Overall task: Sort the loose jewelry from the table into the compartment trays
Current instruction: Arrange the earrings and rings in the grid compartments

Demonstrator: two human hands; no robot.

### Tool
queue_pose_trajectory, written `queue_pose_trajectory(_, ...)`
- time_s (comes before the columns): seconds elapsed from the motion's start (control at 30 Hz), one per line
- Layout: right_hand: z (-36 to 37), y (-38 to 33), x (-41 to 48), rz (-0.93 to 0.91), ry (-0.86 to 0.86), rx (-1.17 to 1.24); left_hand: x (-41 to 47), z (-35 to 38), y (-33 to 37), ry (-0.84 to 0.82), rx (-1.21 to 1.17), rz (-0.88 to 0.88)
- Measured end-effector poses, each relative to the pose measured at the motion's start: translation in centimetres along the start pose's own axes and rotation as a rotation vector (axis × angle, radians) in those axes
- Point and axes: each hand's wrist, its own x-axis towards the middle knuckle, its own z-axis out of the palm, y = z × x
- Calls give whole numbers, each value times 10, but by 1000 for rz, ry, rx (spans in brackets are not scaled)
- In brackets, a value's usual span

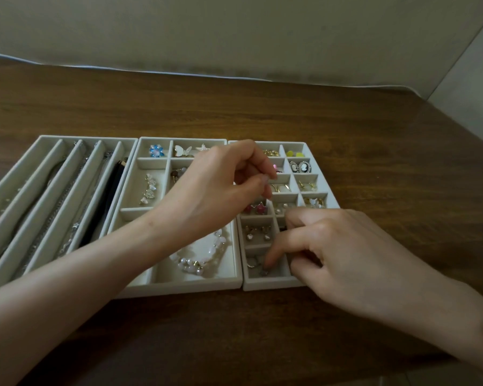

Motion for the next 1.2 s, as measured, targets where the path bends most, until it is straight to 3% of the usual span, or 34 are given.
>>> queue_pose_trajectory(0.4, -1, -1, 2, -2, 45, -85, 0, 0, 0, -2, 6, 7)
queue_pose_trajectory(1.2, -3, -1, 4, 16, -6, 73, 0, -1, 0, -5, -10, 20)
